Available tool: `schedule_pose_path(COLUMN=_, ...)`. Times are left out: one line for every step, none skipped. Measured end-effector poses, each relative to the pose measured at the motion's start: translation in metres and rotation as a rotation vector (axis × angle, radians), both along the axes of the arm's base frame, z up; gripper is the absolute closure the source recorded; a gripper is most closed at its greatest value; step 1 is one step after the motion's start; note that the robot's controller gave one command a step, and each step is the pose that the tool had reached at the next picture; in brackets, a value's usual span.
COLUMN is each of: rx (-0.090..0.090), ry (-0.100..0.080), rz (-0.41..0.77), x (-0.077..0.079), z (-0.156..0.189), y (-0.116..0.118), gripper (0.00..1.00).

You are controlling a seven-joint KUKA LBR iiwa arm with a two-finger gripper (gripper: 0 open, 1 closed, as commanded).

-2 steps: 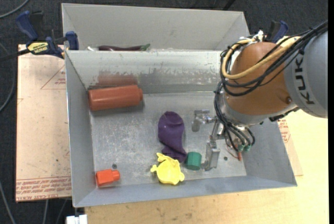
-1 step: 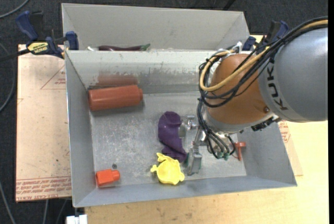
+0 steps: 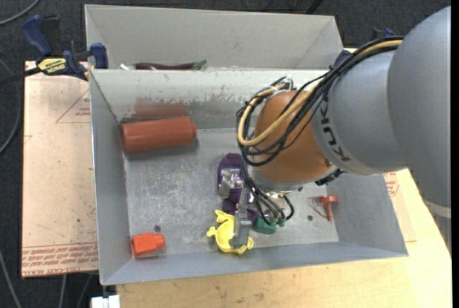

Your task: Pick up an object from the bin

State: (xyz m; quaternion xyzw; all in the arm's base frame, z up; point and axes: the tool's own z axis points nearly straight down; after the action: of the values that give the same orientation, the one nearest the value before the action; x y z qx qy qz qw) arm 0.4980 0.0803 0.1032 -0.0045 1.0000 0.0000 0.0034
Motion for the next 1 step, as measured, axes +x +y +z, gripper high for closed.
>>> schedule_pose_path(rx=0.007, ry=-0.002, rz=0.162, x=-0.0089, z=-0.0276, y=0.0191, gripper=0.0)
